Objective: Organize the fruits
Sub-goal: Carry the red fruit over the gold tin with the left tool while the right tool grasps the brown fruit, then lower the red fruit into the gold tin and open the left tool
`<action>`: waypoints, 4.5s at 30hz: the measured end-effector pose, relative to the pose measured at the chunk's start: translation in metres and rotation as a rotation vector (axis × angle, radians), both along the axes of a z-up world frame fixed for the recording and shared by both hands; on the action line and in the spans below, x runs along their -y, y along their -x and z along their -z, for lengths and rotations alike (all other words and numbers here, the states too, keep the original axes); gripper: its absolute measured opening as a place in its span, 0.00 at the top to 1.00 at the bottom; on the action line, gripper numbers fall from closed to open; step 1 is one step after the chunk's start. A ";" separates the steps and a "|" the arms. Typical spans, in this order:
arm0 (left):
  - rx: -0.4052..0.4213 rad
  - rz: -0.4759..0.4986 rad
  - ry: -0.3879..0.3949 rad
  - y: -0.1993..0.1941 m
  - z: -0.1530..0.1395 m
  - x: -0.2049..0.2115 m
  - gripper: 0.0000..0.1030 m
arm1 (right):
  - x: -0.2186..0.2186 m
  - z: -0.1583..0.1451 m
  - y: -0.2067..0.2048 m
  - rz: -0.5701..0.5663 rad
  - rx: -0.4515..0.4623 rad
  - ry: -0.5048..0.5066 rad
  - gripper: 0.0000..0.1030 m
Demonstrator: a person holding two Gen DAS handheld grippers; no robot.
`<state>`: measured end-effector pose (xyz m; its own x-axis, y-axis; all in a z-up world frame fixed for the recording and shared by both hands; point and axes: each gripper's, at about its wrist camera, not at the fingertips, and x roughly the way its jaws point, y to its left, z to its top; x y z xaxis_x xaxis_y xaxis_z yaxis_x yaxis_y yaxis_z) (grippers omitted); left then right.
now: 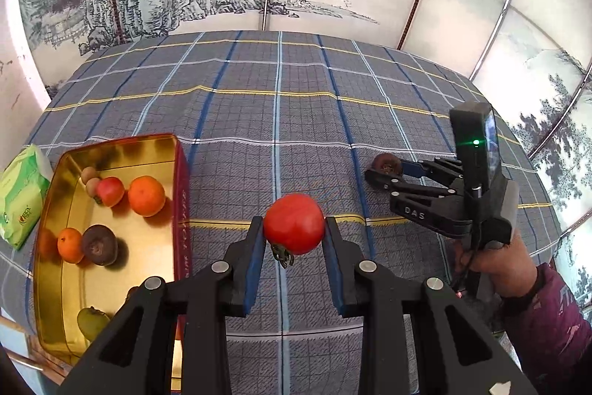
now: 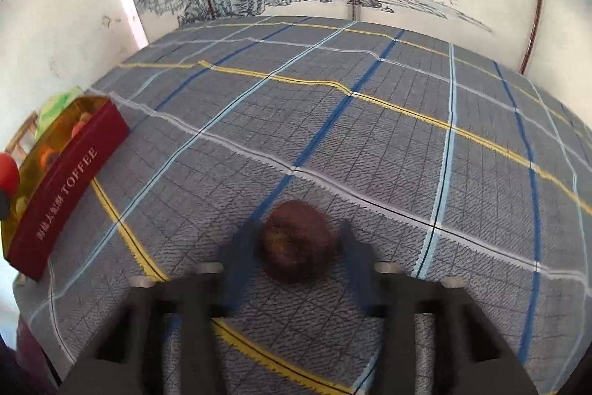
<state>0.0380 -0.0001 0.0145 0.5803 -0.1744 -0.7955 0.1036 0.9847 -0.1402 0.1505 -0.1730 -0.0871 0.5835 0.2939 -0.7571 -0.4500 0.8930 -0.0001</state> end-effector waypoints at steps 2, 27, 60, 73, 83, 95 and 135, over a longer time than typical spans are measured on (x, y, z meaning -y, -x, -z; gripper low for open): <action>0.004 -0.009 -0.001 0.003 0.000 -0.004 0.74 | 0.002 -0.002 0.004 -0.004 0.007 -0.014 0.61; 0.083 -0.132 -0.114 0.050 -0.009 -0.061 0.73 | -0.002 0.004 0.035 0.078 -0.006 -0.077 0.61; 0.070 -0.187 -0.108 0.060 0.005 -0.091 0.73 | -0.004 0.006 0.034 0.083 0.002 -0.048 0.61; 0.048 -0.225 -0.102 0.056 0.020 -0.111 0.73 | -0.005 0.006 0.034 0.083 0.003 -0.042 0.61; 0.031 -0.248 -0.097 0.051 0.033 -0.125 0.73 | -0.006 0.005 0.034 0.084 0.002 -0.042 0.61; 0.006 -0.289 -0.083 0.046 0.047 -0.144 0.73 | -0.009 0.005 0.033 0.083 0.003 -0.040 0.61; 0.079 -0.337 -0.184 0.058 0.024 -0.143 0.39 | -0.012 0.006 0.037 0.070 0.003 -0.033 0.61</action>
